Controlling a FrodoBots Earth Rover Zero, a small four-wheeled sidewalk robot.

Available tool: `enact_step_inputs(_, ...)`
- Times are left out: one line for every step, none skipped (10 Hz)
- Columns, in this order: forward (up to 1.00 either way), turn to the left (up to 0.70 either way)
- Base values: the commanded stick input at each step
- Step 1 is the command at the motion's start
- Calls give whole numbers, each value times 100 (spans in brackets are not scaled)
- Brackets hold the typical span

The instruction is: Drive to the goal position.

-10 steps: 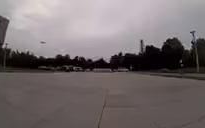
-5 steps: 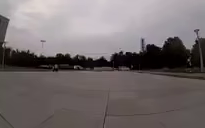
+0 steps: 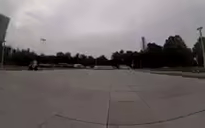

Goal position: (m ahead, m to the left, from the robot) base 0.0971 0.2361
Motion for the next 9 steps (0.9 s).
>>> enact_step_inputs(70,1)
enact_step_inputs(70,1)
enact_step_inputs(70,1)
enact_step_inputs(70,1)
enact_step_inputs(70,1)
enact_step_inputs(70,1)
enact_step_inputs(70,1)
enact_step_inputs(70,1)
enact_step_inputs(70,1)
